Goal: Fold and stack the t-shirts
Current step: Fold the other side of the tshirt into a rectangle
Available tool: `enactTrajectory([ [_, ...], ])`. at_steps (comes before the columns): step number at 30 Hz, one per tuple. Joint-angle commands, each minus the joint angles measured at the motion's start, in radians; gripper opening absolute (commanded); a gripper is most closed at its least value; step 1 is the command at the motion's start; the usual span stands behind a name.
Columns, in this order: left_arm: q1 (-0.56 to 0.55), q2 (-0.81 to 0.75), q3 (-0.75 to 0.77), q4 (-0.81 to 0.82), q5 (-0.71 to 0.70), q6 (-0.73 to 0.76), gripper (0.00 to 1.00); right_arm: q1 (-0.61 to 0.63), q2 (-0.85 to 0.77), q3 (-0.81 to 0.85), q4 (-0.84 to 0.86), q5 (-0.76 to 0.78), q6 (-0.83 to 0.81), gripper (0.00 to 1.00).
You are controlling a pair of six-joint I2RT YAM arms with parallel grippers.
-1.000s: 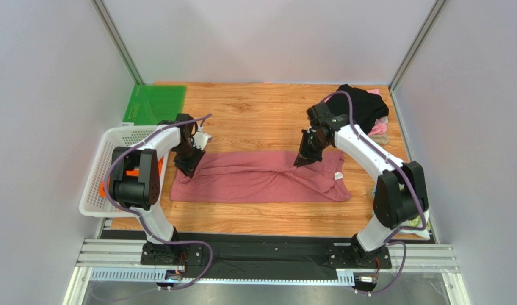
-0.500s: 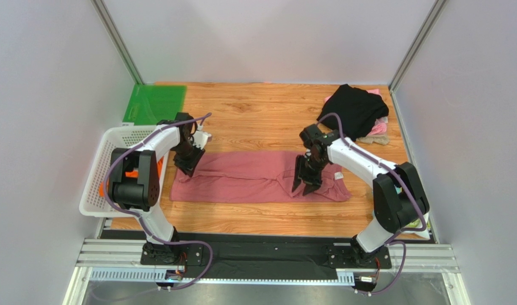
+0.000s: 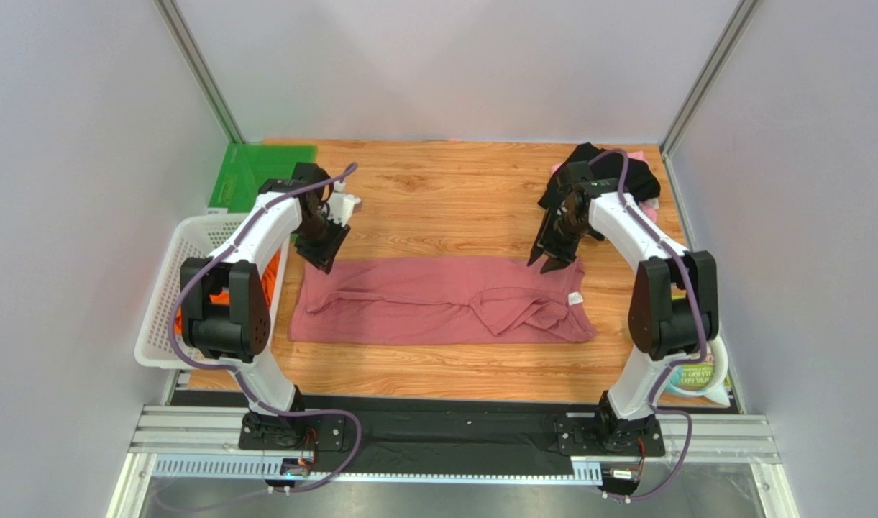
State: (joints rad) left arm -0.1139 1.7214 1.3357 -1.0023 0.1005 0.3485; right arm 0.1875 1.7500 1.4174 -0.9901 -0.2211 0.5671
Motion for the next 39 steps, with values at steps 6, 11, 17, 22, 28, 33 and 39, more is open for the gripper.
enactTrajectory([
  [6, -0.092, 0.038, 0.090, -0.020, 0.048, -0.013, 0.35, 0.007, 0.068, -0.120, 0.096, -0.026, 0.001, 0.35],
  [11, -0.090, 0.064, -0.052, 0.054, -0.016, 0.012, 0.34, 0.007, 0.046, -0.175, 0.108, -0.029, -0.007, 0.33],
  [17, -0.089, 0.033, -0.184, 0.085, -0.031, 0.026, 0.34, 0.006, 0.019, -0.193, 0.111, -0.041, -0.016, 0.32],
  [22, -0.089, -0.034, -0.233, 0.051, -0.022, 0.040, 0.34, 0.003, -0.006, -0.187, 0.107, -0.049, -0.015, 0.31],
  [28, -0.089, -0.098, -0.286, 0.036, -0.028, 0.046, 0.34, -0.003, -0.006, -0.196, 0.108, -0.050, -0.021, 0.31],
  [33, -0.087, -0.098, -0.313, 0.057, -0.065, 0.058, 0.34, -0.011, -0.001, -0.210, 0.120, -0.049, -0.023, 0.30],
  [39, -0.064, -0.085, -0.320, 0.077, -0.097, 0.090, 0.34, -0.062, -0.029, -0.199, 0.117, -0.057, -0.013, 0.35],
])
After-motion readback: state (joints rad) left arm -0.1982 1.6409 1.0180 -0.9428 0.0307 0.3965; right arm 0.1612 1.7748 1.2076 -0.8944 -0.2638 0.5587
